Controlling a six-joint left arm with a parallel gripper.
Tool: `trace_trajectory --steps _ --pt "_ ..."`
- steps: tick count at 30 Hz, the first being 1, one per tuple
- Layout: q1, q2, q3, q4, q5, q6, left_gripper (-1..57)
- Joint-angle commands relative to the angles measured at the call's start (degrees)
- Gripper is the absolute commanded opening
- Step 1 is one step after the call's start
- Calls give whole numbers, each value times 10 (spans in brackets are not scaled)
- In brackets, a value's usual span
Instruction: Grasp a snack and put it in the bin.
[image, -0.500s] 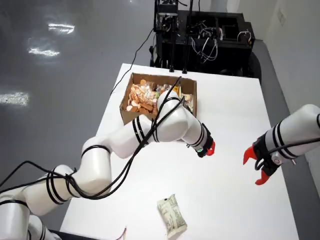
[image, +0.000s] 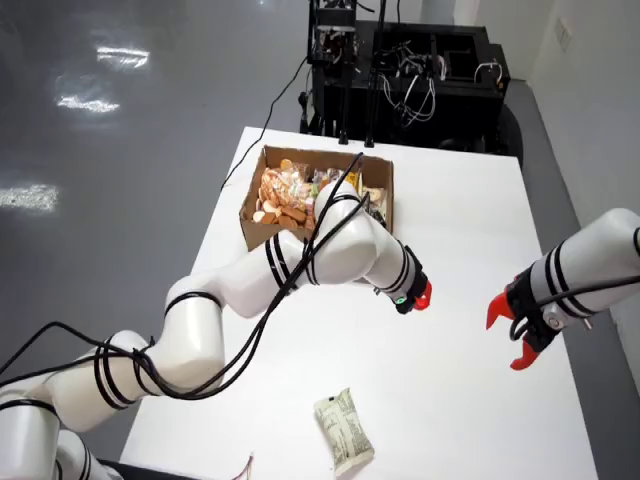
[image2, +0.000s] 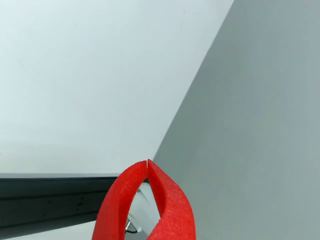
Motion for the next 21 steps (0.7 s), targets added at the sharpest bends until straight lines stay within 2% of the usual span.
trace_trajectory --steps 1,5,8,13,21 --pt "1 0 0 0 0 -6 -3" --pt "1 0 2 0 1 -12 10" --pt "1 -4 11 0 2 -15 46" --pt "3 -34 75 2 3 -31 151" --pt "8 -103 244 4 -1 -79 311"
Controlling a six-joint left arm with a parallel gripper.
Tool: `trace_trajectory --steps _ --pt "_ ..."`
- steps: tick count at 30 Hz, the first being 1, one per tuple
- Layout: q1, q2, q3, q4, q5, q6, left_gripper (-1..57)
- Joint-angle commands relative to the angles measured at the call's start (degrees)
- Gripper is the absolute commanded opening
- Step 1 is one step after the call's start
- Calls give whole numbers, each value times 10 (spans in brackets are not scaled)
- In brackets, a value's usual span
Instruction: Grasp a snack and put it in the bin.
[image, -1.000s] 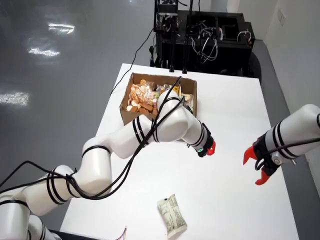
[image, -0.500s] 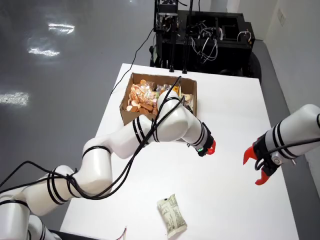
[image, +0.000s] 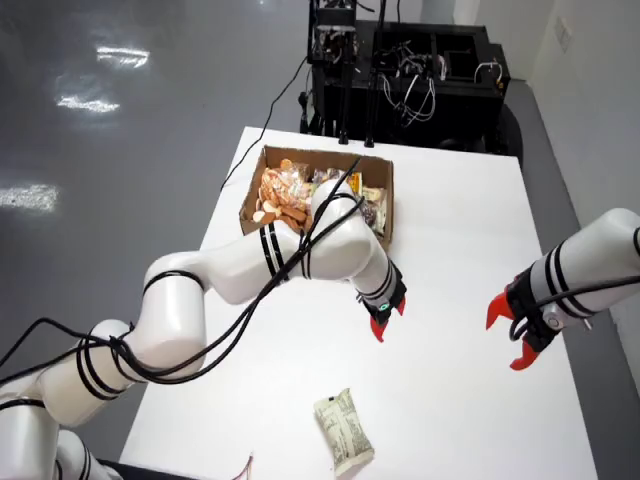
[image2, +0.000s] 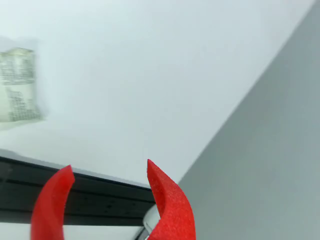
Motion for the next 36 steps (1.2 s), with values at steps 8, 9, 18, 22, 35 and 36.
trace_trajectory --steps 8,9,18,22,35,36 --pt "-6 -54 173 1 -47 -66 390" --pt "-7 -60 189 1 -56 -70 393" --pt "-21 -88 323 -1 -138 -65 420" --pt "-25 -93 372 -2 -175 -65 430" --pt "-17 -79 423 -4 -242 -75 455" --pt "-17 -75 421 -4 -243 -75 457"
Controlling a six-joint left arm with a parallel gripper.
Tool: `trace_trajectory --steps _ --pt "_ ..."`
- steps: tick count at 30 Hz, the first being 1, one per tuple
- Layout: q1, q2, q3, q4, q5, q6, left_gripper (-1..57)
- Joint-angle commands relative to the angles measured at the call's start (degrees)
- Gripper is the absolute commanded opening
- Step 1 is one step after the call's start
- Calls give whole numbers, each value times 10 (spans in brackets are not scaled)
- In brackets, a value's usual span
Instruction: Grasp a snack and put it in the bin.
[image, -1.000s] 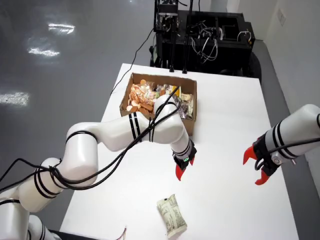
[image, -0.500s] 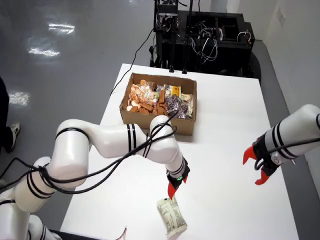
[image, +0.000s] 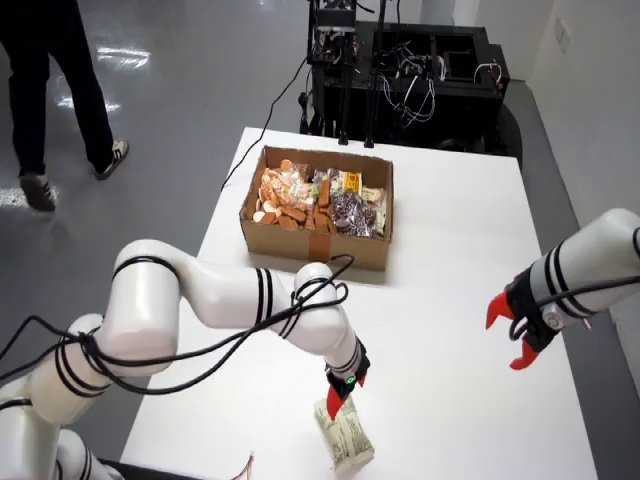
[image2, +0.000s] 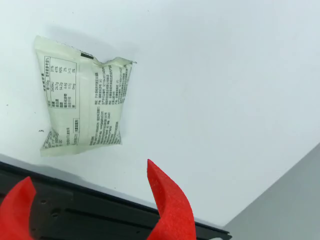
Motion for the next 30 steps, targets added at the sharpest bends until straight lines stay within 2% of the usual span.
trace_trajectory --steps 1,7,16,30 --pt "4 16 -11 -2 -3 1 459" --pt "3 49 -48 -7 0 8 464" --pt "-4 138 -136 -20 41 22 477" --pt "2 177 -156 -25 46 19 483"
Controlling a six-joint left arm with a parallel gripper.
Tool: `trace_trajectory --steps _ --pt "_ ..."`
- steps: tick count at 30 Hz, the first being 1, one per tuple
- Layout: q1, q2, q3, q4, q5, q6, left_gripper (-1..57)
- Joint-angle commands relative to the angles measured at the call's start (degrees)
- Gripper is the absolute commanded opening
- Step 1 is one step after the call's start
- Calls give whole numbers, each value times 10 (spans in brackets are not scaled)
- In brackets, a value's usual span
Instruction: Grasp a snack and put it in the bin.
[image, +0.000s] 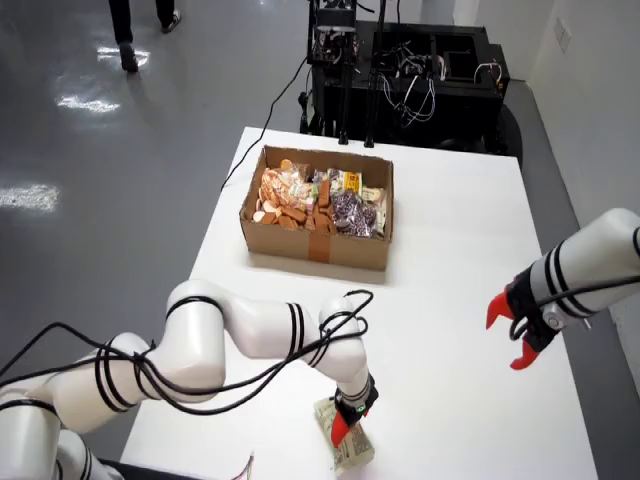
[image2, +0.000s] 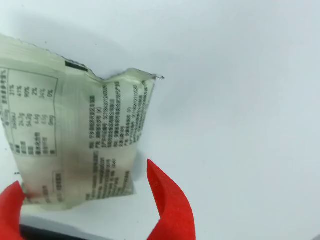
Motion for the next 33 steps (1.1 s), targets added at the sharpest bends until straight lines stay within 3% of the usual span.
trace_trajectory --steps 1,8,13,33 --pt "2 10 0 0 -3 -1 483" --pt "6 20 1 1 -7 -4 476" --pt "8 21 2 2 -8 -7 441" --pt "1 22 1 7 1 -21 124"
